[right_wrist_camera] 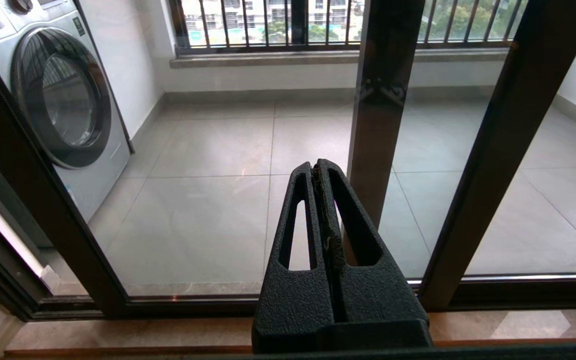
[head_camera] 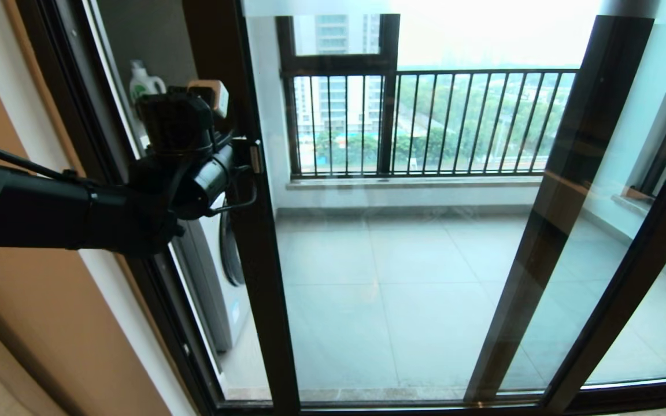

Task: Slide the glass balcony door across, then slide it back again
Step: Close the slid door

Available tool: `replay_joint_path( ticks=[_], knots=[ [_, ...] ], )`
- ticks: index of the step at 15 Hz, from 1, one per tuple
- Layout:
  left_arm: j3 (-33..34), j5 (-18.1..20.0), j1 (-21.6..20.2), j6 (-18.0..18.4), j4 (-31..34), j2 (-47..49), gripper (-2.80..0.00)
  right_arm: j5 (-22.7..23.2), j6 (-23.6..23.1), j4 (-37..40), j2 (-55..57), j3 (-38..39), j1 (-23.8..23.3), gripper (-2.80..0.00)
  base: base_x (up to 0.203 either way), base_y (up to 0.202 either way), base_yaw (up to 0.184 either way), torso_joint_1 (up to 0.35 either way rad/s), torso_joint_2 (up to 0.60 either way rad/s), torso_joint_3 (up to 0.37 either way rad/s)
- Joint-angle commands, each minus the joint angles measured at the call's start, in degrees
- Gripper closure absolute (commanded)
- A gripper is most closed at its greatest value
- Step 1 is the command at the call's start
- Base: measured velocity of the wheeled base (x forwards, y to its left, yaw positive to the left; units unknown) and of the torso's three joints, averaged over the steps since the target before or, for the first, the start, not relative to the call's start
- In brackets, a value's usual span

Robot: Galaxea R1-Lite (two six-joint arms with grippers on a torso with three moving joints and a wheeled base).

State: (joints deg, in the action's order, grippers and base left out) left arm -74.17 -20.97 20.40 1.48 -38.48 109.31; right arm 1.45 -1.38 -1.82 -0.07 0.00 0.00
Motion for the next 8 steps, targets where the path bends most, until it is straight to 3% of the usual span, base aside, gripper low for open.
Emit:
replay_joint_path(
  ticks=[1,8],
  knots=[
    [4.48,0.48,-1.53,0.02,-1.55,-4.14,0.00,0.01,-0.03,-0.03,0.07,0.70,0.00,0.00,0.000,0.000,0.000,0.000,0.00,0.000],
    [5.88,2.50,-9.14,-0.16,-1.86,-4.72,0.00,-0.04,-0.03,-0.03,0.07,0.70,0.00,0.00,0.000,0.000,0.000,0.000,0.00,0.000]
  ],
)
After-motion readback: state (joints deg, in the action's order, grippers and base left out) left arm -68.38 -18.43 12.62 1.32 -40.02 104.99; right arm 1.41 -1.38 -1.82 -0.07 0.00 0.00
